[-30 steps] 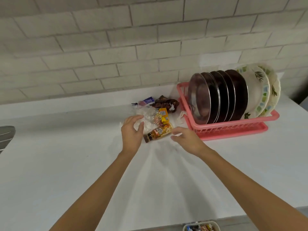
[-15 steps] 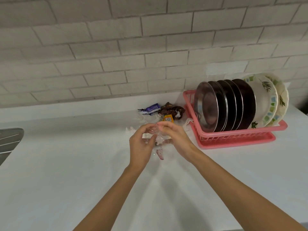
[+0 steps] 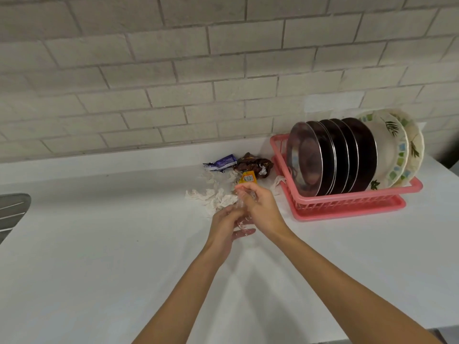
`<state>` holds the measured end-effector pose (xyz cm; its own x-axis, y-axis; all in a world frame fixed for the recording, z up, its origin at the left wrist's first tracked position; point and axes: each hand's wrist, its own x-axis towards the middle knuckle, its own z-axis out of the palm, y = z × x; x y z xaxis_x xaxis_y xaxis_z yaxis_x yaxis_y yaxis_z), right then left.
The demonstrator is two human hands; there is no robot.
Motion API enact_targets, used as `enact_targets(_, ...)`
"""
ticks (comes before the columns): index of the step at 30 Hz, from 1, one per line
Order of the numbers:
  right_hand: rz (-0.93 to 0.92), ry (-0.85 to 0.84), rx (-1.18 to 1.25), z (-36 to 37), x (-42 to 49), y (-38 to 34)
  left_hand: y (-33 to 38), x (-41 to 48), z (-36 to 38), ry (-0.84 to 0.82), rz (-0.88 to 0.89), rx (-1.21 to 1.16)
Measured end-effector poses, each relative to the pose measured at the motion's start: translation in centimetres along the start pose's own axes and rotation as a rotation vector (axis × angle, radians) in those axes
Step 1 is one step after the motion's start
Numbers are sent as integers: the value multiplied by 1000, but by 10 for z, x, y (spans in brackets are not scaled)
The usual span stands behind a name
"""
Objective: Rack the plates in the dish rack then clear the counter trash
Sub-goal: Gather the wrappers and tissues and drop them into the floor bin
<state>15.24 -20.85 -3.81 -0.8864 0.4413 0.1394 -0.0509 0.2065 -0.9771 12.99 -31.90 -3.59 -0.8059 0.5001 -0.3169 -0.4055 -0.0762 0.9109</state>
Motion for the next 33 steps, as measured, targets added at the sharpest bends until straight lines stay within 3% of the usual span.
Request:
enact_targets(4,-72,61,-265,-1,-4,9,0,-2,11,-29,40,8)
enact_targets(8,-6,63,-221,5,-6,6,-6,-9,24,-16,13,-252)
enact_targets(12,-98,128,-197,-11,-2,4,-11,-18,19,-88,0,-442)
enact_targets(16,-161,171,-173,-21,1,3,-21,-15,18,-16,122,-143)
enact_targets(19,-179,215,-119,-22,1,4,-30,-13,18,167,142,18)
enact_targets(23,-175,194,-74,-11,-5,3,-30,-20,12,62,-35,3)
enact_targets(28,-171,51,-212,4,-19,15,-22,-20,14,62,-1,37)
enact_targets(33,-229,-29,-355,9,-24,20,-26,-12,8,64,-130,-217)
